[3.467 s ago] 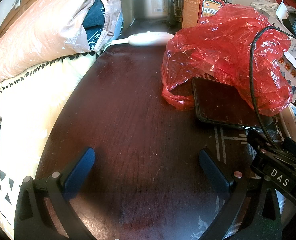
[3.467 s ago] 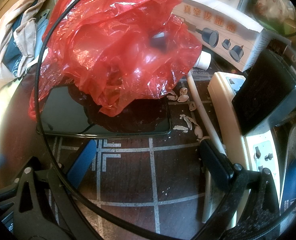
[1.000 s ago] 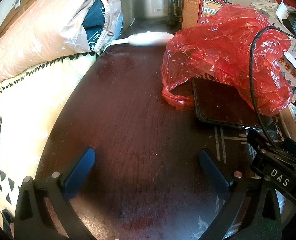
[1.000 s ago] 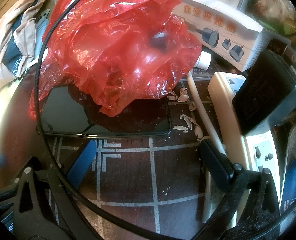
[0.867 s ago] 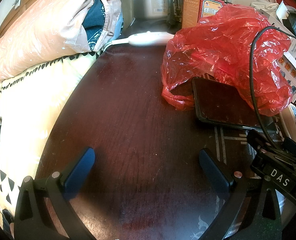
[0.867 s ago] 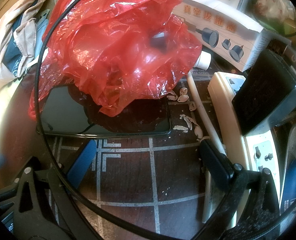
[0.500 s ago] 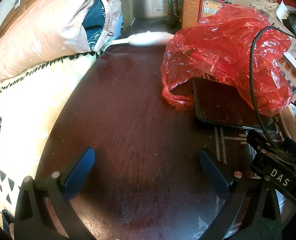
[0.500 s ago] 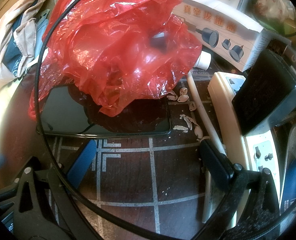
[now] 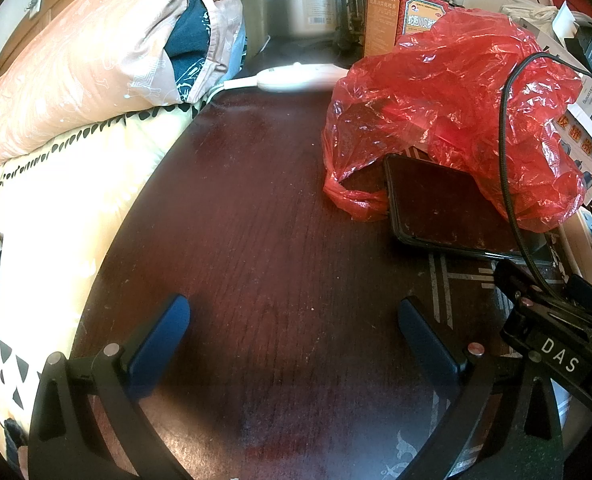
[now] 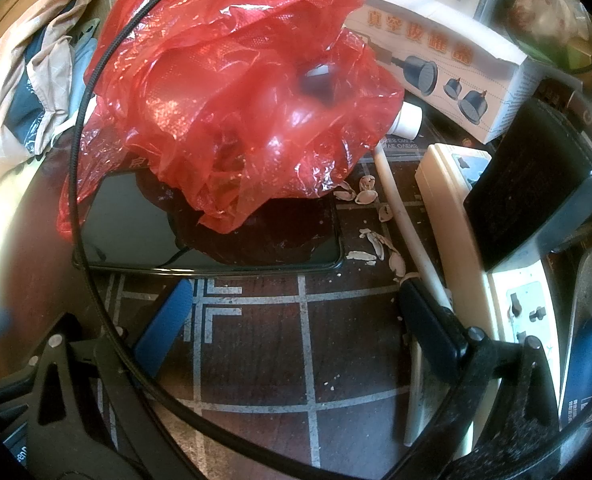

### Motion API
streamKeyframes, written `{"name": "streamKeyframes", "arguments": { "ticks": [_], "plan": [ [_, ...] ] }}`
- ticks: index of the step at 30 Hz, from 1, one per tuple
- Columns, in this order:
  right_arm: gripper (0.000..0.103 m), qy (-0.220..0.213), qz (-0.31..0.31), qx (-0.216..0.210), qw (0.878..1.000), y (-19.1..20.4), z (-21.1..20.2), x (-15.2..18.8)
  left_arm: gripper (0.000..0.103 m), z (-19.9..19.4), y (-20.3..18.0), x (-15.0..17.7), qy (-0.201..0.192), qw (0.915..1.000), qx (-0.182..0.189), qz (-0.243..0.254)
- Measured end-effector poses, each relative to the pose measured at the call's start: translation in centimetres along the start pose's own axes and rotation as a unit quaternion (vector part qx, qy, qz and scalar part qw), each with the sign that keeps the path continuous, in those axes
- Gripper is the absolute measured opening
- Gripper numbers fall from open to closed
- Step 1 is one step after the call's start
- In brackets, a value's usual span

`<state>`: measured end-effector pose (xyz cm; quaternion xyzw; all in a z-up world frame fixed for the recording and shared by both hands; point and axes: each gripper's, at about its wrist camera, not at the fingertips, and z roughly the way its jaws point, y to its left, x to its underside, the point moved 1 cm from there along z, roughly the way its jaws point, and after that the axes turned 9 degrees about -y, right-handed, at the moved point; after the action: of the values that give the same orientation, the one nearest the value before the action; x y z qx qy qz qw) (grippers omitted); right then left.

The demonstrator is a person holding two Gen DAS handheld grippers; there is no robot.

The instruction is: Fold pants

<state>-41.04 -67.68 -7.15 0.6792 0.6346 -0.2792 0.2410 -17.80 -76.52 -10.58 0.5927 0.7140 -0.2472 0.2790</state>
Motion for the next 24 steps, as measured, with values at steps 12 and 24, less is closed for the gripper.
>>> {"name": "streamKeyframes", "arguments": {
  "ticks": [12,24],
  "plan": [
    [0.103,0.000,0.000,0.000,1.000,0.12,-0.13,0.09,0.103,0.01,0.00,0.00,0.000,1.0000,0.000,0.000],
    [0.103,0.000,0.000,0.000,1.000,0.26,-0.24,0.17,0.103,0.01,0.00,0.01,0.000,1.0000,0.000,0.000]
  ]
}}
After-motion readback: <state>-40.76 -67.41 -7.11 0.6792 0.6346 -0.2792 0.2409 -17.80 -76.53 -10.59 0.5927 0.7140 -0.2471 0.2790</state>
